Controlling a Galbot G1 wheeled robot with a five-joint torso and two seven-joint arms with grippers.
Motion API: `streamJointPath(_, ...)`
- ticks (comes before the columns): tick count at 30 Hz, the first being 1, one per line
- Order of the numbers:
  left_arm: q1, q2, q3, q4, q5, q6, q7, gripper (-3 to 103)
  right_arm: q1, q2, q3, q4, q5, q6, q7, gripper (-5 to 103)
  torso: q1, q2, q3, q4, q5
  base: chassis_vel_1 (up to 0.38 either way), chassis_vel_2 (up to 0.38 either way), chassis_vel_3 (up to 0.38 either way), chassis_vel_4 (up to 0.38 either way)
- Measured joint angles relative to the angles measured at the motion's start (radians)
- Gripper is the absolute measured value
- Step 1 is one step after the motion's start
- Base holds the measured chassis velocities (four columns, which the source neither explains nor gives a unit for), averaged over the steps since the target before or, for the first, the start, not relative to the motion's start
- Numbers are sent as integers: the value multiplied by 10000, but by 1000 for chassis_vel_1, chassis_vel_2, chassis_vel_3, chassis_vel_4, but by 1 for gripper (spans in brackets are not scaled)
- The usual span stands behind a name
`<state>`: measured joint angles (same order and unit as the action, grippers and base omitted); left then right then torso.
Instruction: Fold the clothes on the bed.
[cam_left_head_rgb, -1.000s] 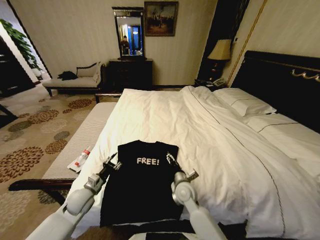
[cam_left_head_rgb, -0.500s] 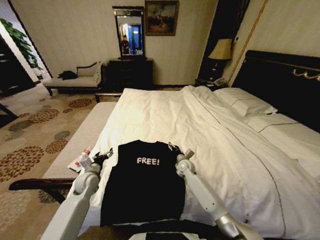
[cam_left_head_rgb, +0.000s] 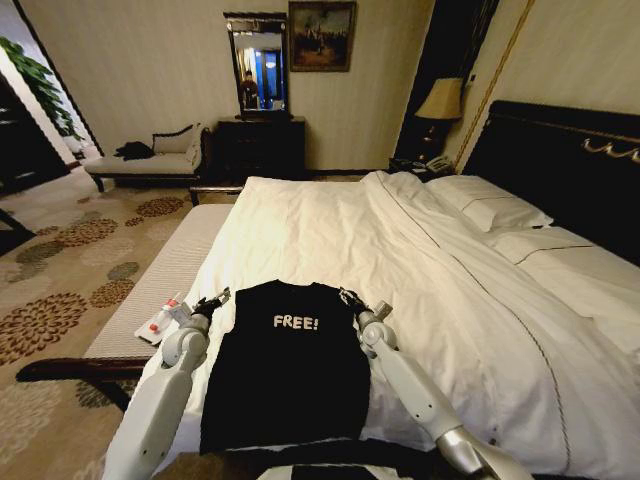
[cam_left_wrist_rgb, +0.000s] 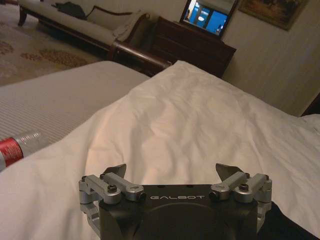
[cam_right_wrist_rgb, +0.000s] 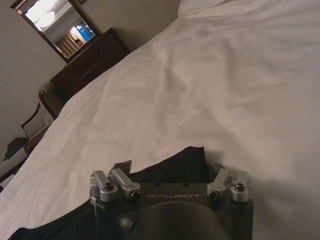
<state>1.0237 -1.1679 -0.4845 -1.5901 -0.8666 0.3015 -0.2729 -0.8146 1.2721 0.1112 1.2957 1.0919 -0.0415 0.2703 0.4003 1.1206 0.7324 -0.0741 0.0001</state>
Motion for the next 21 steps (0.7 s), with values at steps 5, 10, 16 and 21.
streamJointPath(5,-308,-89,195,512,-64,17,143,100,23,57,0,-157,-89,142,-38,61,0,0,0,-2,-2,0,0,0,0)
streamJointPath(10,-604,-101,346,888,-89,4,238,100,62,98,6,-256,-110,229,-71,44,0,0,1,-1,-2,0,0,0,0)
streamJointPath(16,-1158,-245,518,1502,-300,8,436,100,81,149,6,-394,-121,517,-400,23,0,1,0,-2,0,0,0,0,0)
streamJointPath(21,-1670,-274,886,2268,-557,30,795,100,81,195,-17,-453,-147,648,-514,7,0,1,0,-2,0,0,0,0,0)
